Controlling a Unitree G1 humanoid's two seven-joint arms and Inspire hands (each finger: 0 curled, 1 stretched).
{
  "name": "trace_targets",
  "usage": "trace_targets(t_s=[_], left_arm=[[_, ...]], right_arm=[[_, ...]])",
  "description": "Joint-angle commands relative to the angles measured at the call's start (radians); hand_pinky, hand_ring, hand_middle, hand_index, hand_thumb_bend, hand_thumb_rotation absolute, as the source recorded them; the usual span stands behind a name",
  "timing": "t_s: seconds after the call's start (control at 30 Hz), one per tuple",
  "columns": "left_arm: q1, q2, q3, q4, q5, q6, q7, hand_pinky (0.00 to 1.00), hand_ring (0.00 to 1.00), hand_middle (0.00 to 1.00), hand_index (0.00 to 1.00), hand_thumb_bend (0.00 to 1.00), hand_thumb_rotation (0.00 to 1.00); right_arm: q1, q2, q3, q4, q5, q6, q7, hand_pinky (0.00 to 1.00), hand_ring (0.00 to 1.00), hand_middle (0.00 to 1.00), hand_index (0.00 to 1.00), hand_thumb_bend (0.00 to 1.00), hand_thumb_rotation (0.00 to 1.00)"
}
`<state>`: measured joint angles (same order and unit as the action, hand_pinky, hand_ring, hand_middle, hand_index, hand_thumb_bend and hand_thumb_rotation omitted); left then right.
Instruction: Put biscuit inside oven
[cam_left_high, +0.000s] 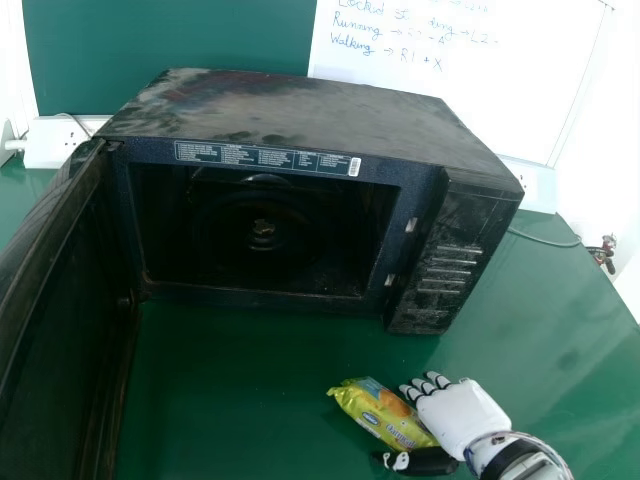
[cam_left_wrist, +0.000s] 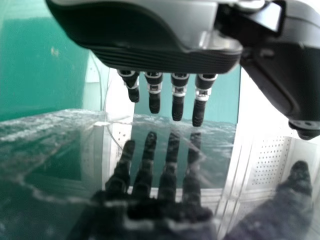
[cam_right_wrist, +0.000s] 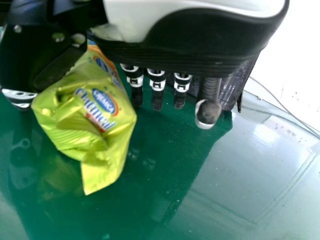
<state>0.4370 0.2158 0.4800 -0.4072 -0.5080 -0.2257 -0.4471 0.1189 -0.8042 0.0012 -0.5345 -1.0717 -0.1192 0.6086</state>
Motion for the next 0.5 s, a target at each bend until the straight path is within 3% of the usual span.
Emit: trace_targets(t_s=[0.0,0.3,0.37,0.43,0.47], left_arm=[[0.001,0.006,0.003,0.013,-0.01,-0.018,-0.013,0.29,0.72,0.79,0.8,1.0,1.0],[0.0,0.005,0.005,0.026,-0.01,-0.026,-0.02,0.29,0.71,0.79,0.8,1.0,1.0],[-0.005,0.001,0.003,0.023,-0.026,-0.021,-0.02,0.29,0.72,0.79,0.81,1.0,1.0],[-0.012,-0.003,-0.001,0.02,-0.065,-0.013,-0.028,0.29,0.71,0.79,0.81,1.0,1.0],[-0.017,-0.006,-0.003,0.025,-0.075,-0.017,-0.033,0.29,0.71,0.79,0.81,1.0,1.0]], right_arm=[[0.018,0.01,0.014,0.017,-0.011,-0.001,-0.01,0.0,1.0,1.0,1.0,0.87,0.7],[0.015,0.021,0.03,0.046,-0.029,0.004,-0.039,0.0,1.0,1.0,1.0,0.83,0.66],[0.01,0.023,0.033,0.048,-0.03,0.01,-0.031,0.0,1.0,1.0,1.0,0.79,0.61],[0.008,0.021,0.035,0.052,-0.032,0.007,-0.039,0.04,0.92,0.94,0.91,0.75,0.51],[0.007,0.02,0.035,0.052,-0.029,0.008,-0.038,0.14,0.84,0.89,0.86,0.75,0.45]])
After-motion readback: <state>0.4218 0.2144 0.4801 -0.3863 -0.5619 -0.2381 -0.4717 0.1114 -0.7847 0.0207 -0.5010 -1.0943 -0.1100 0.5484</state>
